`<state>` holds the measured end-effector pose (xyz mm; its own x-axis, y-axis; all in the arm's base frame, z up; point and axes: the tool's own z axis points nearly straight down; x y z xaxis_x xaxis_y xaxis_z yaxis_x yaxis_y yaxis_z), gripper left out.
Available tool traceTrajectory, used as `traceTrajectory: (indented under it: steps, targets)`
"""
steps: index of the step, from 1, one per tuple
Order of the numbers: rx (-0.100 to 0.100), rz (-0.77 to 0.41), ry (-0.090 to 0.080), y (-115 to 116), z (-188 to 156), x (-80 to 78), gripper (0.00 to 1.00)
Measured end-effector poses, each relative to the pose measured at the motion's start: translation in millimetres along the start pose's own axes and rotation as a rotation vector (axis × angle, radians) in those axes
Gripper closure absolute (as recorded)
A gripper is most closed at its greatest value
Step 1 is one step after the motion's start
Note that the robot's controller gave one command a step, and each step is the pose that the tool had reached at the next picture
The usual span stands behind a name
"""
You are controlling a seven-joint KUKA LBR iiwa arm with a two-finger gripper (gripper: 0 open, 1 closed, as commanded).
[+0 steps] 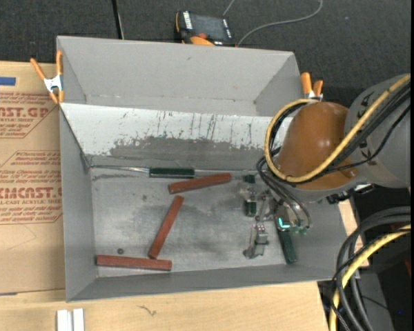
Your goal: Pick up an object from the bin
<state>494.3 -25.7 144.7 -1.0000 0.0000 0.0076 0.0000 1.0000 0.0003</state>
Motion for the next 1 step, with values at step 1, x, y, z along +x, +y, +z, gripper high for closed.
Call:
traceTrajectory:
  steps: [1]
  targets:
    - [-0.001, 0.122, -0.010, -22.9, 58.4, -85.9, 0.00]
